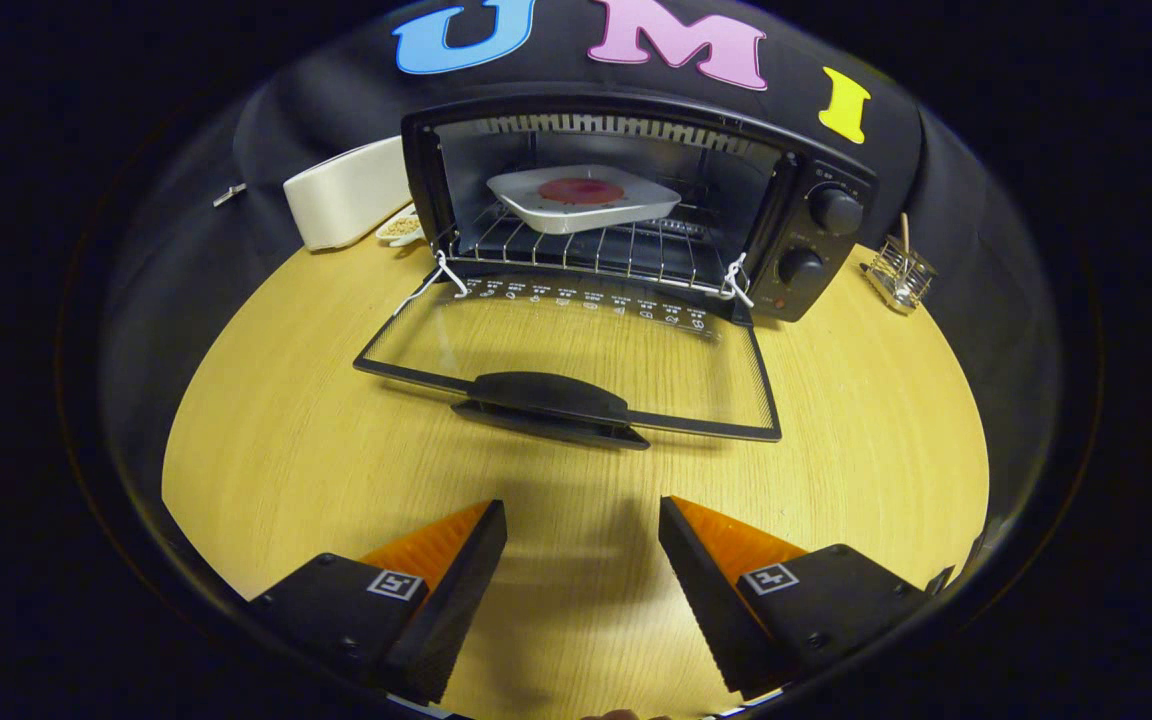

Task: Open the toaster oven, put the food inside, and close the toaster oven door.

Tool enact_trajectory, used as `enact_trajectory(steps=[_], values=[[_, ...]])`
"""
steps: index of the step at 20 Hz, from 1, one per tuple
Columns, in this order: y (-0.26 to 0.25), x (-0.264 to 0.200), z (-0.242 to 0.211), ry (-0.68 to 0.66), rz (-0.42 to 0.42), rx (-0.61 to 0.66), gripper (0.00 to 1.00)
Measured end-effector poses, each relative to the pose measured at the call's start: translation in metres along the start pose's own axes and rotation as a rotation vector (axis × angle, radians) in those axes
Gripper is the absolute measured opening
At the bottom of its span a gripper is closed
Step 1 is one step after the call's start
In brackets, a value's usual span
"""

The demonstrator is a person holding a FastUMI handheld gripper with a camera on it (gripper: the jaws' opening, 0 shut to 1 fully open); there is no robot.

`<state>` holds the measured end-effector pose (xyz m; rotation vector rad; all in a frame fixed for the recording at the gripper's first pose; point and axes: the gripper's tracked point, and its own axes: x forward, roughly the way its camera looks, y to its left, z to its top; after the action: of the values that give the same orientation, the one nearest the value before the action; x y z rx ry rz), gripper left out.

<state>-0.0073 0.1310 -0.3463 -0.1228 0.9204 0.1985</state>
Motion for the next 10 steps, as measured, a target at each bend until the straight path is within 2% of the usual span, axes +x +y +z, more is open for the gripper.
enact_trajectory(steps=[4,10], values=[[0.003,0.012,0.000,0.010,0.011,-0.015,1.00],[0.004,0.023,0.006,0.020,0.024,0.034,1.00]])
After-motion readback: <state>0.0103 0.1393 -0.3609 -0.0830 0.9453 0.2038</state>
